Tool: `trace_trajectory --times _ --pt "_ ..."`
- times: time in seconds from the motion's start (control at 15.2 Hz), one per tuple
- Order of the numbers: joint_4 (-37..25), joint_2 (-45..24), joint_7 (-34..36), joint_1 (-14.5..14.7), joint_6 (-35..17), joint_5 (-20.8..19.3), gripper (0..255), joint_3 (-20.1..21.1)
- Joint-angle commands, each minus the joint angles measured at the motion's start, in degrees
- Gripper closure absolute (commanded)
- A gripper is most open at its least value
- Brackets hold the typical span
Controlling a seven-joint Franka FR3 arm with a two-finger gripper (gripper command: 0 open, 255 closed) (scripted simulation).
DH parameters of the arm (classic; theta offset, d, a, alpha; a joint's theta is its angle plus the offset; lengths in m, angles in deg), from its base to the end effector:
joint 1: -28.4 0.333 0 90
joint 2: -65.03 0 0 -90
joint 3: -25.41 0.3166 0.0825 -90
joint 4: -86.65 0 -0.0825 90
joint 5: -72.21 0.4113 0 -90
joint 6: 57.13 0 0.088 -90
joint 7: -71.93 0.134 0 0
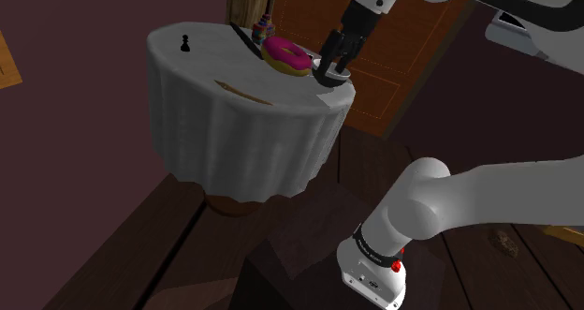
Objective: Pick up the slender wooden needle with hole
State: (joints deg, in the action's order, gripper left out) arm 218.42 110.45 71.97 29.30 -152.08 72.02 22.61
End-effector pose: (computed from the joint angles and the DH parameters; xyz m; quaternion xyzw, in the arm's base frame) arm 0.3446 -0.0162 0.6028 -0.9970 0.0109 -0.0748 0.0150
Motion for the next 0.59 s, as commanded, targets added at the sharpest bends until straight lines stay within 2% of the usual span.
trace_trajectory --times 0.0,0.53 --pt "0.0 0.0 0.0 0.0 0.0 0.0 0 0.0" --pt "-4.57 -16.68 -9.12 2.89 -10.0 -1.63 0 -2.09"
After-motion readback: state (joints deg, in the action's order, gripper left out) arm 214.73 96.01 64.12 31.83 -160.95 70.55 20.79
